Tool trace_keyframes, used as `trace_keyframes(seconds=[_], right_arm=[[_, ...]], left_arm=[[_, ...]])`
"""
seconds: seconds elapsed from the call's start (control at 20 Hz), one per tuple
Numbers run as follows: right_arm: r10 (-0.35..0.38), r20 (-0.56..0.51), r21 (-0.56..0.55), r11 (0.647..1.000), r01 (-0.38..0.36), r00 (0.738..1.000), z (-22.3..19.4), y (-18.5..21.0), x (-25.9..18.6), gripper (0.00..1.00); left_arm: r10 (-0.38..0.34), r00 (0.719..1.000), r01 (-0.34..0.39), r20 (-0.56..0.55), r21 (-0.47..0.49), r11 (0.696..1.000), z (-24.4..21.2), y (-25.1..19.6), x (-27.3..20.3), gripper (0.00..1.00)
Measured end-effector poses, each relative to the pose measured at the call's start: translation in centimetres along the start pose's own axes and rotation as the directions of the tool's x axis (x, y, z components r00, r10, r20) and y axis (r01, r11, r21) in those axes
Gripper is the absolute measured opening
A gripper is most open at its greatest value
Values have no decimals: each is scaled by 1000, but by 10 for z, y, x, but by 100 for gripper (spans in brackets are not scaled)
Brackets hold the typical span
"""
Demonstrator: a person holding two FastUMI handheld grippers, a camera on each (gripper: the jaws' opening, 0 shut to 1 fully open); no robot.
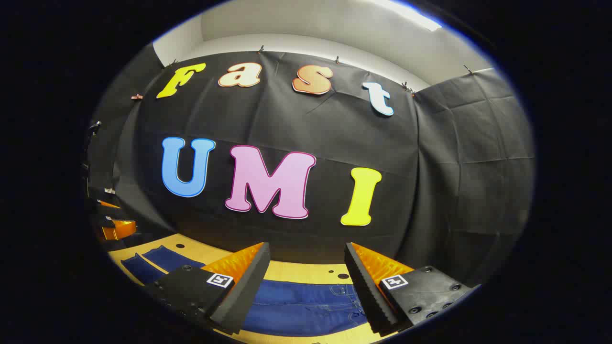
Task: Grasp the waist and the cuffs of the jeans and fold them to make the two legs overlap; first hold the waist and fold one-third of the jeans toward the cuffs, then hold the cuffs and fold the remaining one-third in the same direction to finish folding.
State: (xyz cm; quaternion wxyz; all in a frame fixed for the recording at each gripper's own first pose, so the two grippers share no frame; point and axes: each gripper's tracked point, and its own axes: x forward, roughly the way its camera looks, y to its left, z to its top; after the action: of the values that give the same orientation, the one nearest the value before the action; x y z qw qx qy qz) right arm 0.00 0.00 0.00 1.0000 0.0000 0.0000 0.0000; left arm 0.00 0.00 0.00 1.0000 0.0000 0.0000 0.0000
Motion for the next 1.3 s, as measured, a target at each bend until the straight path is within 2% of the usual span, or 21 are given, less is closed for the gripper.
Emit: trace_keyframes(seconds=[0.45,0.5,0.6,0.75,0.8,0.85,0.9,1.0,1.15,1.2,1.25,1.3], right_arm=[[-8,-17,33,999,9,1000,-3,1,-1,98],[-15,-9,41,999,15,1000,0,-1,-1,94],[-16,-14,48,999,17,1000,-3,-1,1,96],[-13,-21,45,999,14,1000,-4,-3,3,94],[-12,-24,39,999,13,1000,-5,-4,4,98],[-11,-27,30,999,12,1000,-6,-4,5,97],[-9,-36,20,1000,9,999,-10,-5,5,97],[-2,-67,9,1000,2,998,-20,-6,5,96],[31,-88,29,999,-28,996,-28,-1,2,94],[37,-101,28,999,-35,994,-34,0,1,94],[47,-119,24,999,-45,992,-40,1,0,96],[57,-134,20,998,-54,989,-46,4,-3,96]], left_arm=[[11,1000,-12,-16,-66,998,-4,3,-2,96],[17,1000,-18,-19,-67,998,-5,4,-2,96],[20,1000,-21,-15,-64,998,-5,5,-2,96],[5,1000,-6,-26,-45,999,-14,9,-1,96],[-5,999,2,-48,-52,999,-20,14,-1,96],[-19,997,15,-70,-58,998,-28,20,-1,96],[-26,996,23,-85,-36,999,-34,31,1,98],[-1,992,13,-126,94,995,-50,66,6,98],[22,971,57,-239,319,946,-96,125,0,98],[38,957,83,-287,399,913,-115,145,-3,98],[62,944,111,-324,490,864,-135,169,-8,98],[71,925,170,-373,575,800,-158,187,-12,98]])
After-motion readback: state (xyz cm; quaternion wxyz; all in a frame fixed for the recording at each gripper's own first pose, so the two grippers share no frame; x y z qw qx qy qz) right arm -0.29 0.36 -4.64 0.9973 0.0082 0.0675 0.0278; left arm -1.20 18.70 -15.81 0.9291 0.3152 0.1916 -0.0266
